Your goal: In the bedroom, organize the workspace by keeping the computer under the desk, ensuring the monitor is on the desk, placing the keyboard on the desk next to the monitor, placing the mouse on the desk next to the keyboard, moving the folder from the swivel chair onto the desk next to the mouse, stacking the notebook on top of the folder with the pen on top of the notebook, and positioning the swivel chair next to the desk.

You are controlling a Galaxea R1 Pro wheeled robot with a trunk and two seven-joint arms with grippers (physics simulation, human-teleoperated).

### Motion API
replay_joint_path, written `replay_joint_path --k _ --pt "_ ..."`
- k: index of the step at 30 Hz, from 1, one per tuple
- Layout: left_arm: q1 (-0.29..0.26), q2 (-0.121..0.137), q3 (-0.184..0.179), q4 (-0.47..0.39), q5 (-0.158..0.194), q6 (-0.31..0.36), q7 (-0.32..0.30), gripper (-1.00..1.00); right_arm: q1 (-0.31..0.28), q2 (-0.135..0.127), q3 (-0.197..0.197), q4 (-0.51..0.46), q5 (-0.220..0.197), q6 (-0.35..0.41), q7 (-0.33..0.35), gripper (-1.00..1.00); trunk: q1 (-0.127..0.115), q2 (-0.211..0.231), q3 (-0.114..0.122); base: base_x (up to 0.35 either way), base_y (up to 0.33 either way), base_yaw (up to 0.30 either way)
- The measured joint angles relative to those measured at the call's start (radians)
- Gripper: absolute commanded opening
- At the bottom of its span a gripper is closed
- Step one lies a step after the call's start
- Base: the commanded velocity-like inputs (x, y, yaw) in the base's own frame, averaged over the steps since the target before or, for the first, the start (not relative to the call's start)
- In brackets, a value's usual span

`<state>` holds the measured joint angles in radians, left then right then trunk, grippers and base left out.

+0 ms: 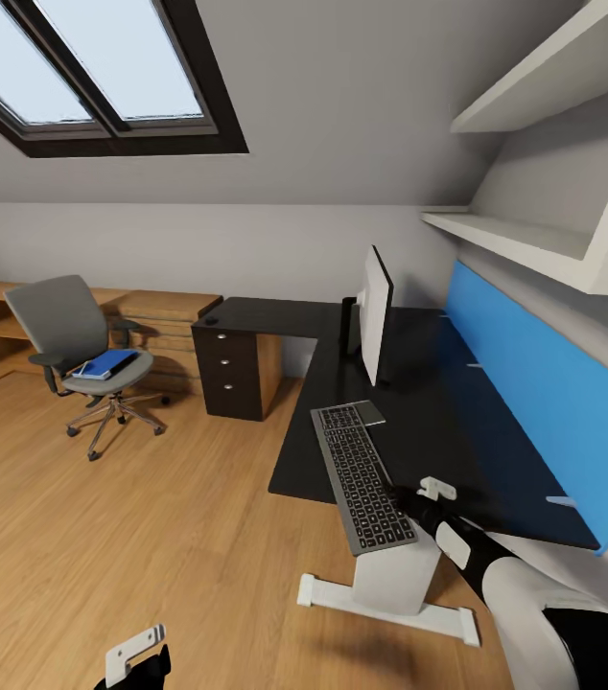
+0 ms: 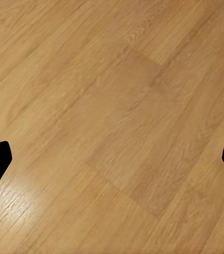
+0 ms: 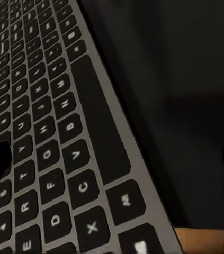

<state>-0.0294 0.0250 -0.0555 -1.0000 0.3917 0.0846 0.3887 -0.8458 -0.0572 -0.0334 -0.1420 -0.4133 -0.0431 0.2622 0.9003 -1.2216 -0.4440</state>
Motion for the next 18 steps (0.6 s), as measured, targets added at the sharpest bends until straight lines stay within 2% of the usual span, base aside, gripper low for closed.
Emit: replay_joint_path --k 7,18 --pt "0.000 0.000 0.000 0.000 0.000 0.001 0.000 1.00 0.000 0.014 0.000 0.003 -0.001 0.001 -0.001 1.00 0.000 0.000 0.000 0.000 0.000 0.011" --pt "0.000 0.000 -0.001 0.000 0.000 0.001 0.000 1.00 0.000 0.025 0.000 0.002 0.000 0.001 0.001 1.00 0.000 0.000 0.000 0.000 0.000 0.159"
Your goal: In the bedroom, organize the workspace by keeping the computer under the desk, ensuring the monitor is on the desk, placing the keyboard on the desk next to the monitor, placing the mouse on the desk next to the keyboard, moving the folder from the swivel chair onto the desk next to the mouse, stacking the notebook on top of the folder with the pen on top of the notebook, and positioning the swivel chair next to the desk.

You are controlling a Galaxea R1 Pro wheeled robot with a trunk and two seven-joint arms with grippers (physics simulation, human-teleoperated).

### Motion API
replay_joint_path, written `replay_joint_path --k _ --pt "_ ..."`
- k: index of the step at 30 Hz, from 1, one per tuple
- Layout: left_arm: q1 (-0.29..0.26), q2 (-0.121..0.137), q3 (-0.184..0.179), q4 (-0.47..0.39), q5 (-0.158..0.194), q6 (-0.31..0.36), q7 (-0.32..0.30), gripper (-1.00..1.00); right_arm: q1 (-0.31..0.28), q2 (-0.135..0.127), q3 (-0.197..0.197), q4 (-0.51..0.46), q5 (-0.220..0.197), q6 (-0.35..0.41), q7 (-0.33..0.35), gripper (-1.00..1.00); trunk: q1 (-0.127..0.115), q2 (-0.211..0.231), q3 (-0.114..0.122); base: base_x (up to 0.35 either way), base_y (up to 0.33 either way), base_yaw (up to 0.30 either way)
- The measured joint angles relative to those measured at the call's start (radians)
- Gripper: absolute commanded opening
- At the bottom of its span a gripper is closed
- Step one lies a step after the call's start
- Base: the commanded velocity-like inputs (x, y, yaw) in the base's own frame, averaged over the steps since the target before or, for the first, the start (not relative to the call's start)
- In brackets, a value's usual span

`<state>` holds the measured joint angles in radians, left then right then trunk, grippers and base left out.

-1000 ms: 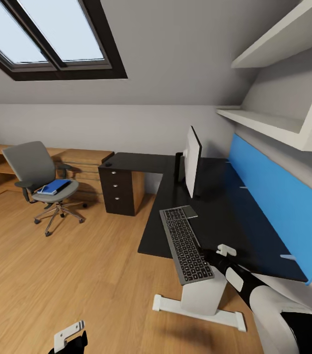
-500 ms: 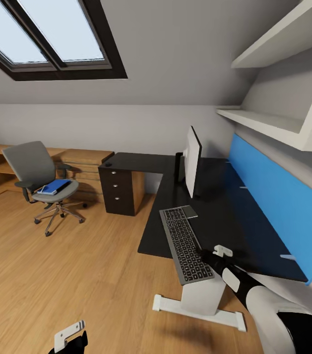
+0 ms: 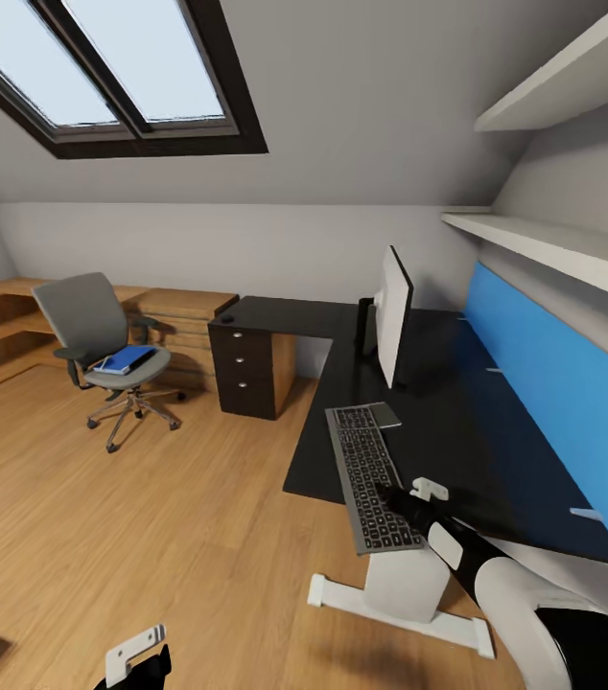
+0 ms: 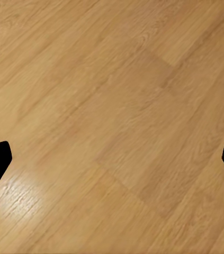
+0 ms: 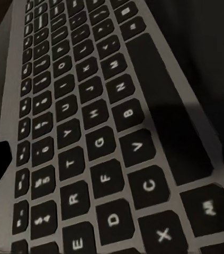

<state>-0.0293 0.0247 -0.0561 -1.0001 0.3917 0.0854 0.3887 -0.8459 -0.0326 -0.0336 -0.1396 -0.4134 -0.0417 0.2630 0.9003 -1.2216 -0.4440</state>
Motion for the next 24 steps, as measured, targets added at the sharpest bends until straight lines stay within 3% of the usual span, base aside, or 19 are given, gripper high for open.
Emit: replay_joint_path --k 9,19,24 --pt "0.000 0.000 -0.001 0.000 0.000 0.000 0.000 1.00 0.000 0.000 0.000 0.000 0.000 0.000 0.006 1.00 0.000 0.000 0.000 0.000 0.000 0.033" --pt "0.000 0.000 -0.001 0.000 -0.001 0.000 0.000 1.00 0.000 0.001 0.000 0.000 0.000 0.000 0.028 1.00 0.000 0.000 0.000 0.000 0.000 0.208" --pt "0.000 0.000 -0.001 0.000 -0.001 0.000 -0.001 1.00 0.000 -0.001 0.000 0.000 0.000 0.000 0.030 1.00 0.000 0.000 0.000 0.000 0.000 0.044"
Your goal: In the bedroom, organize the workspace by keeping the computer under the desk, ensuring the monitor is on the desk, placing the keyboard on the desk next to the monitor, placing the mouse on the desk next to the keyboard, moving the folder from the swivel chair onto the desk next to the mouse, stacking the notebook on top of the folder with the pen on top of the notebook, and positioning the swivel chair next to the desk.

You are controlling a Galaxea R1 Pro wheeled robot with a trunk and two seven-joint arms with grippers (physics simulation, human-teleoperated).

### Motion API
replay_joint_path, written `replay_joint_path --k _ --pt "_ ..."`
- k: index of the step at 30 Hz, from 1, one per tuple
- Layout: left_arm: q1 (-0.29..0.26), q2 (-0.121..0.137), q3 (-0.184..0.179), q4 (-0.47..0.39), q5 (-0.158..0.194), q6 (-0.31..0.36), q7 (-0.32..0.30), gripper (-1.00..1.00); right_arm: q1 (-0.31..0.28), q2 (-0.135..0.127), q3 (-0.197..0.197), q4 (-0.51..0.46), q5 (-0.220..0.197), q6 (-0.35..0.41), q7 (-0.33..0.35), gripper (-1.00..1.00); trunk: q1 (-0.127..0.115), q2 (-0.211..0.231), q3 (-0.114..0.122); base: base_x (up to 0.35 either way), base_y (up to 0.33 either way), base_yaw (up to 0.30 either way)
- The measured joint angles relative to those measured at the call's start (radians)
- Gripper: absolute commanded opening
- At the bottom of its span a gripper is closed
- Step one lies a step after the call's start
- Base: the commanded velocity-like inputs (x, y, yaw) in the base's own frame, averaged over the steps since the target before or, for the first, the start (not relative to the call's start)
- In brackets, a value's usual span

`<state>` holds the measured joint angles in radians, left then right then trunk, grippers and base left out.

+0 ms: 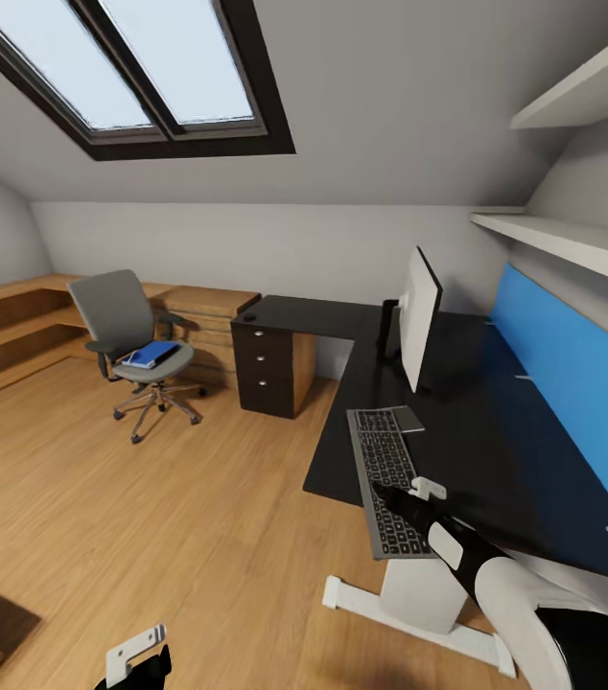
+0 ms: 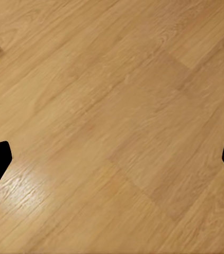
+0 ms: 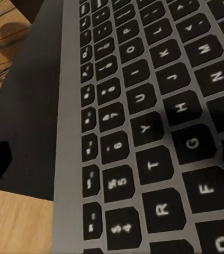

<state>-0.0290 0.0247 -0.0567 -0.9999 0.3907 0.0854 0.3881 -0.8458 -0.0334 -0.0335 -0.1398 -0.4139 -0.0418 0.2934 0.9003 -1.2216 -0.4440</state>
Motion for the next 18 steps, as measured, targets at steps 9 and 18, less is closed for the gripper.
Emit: replay_joint_path --k 9,18 --pt "0.000 0.000 0.000 0.000 0.000 0.000 -0.001 1.00 0.000 0.001 0.000 0.000 0.000 0.000 0.000 1.00 0.000 0.000 0.000 0.000 0.000 0.092" --pt "0.000 0.000 -0.001 0.002 -0.001 0.000 -0.003 1.00 0.000 -0.001 0.000 -0.001 0.002 -0.003 0.000 1.00 0.000 0.000 0.000 -0.030 -0.012 0.038"
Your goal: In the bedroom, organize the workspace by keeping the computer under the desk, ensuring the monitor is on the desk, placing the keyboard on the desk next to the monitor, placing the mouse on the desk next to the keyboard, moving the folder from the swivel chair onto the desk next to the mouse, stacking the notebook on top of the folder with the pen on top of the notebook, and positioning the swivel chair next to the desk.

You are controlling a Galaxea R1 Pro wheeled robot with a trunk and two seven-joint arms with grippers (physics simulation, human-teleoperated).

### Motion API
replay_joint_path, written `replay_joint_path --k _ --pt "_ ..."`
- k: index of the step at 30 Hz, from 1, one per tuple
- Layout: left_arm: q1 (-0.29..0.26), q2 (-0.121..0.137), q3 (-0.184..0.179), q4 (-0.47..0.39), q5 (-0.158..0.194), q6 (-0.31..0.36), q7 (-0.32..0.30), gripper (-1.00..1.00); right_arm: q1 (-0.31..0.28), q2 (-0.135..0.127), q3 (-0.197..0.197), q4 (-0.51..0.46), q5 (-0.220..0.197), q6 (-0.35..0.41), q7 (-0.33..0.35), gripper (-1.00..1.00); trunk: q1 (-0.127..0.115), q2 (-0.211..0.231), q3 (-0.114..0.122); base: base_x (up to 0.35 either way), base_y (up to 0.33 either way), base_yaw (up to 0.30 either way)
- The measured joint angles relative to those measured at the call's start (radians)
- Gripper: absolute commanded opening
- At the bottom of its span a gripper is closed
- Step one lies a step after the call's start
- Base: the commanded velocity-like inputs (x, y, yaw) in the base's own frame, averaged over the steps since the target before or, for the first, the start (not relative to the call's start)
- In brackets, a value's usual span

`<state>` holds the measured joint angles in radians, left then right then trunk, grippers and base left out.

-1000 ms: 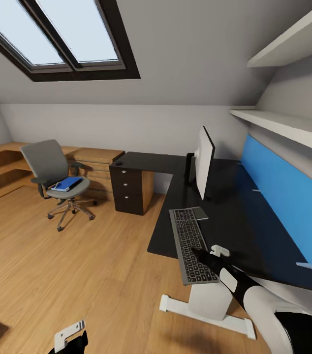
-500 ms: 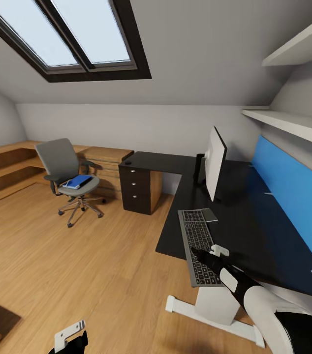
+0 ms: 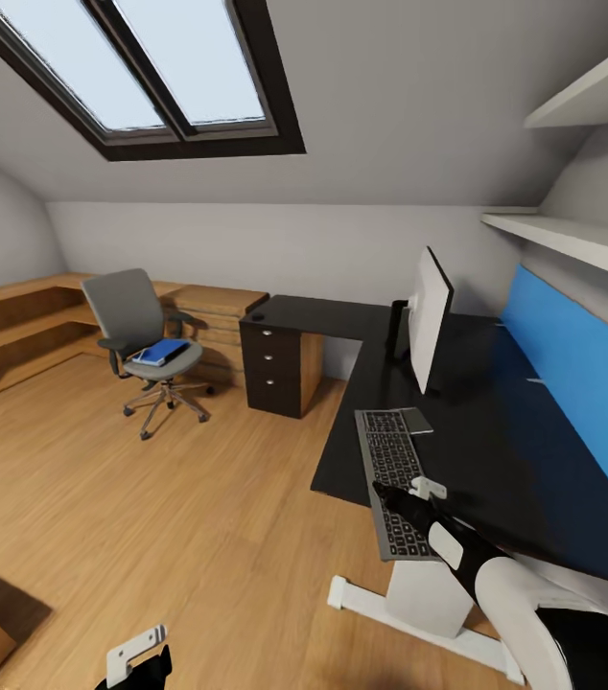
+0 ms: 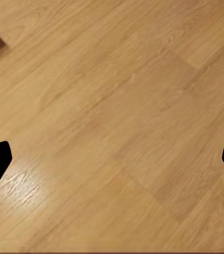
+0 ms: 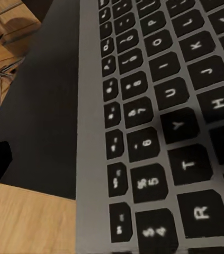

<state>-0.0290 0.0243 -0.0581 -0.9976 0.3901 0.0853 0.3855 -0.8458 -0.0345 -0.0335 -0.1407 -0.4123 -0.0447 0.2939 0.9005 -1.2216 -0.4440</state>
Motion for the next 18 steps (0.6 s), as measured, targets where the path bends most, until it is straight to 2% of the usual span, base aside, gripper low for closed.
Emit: replay_joint_path --k 9,18 --pt "-0.001 -0.001 -0.001 0.001 0.001 0.000 0.000 1.00 0.000 -0.001 0.000 -0.002 0.005 -0.004 -0.001 1.00 0.000 0.000 0.000 -0.191 -0.201 0.002" --pt "0.000 -0.001 -0.002 0.004 0.002 0.000 -0.001 1.00 0.000 -0.001 0.000 -0.004 0.008 -0.006 -0.001 1.00 0.000 0.000 0.000 -0.041 -0.318 0.000"
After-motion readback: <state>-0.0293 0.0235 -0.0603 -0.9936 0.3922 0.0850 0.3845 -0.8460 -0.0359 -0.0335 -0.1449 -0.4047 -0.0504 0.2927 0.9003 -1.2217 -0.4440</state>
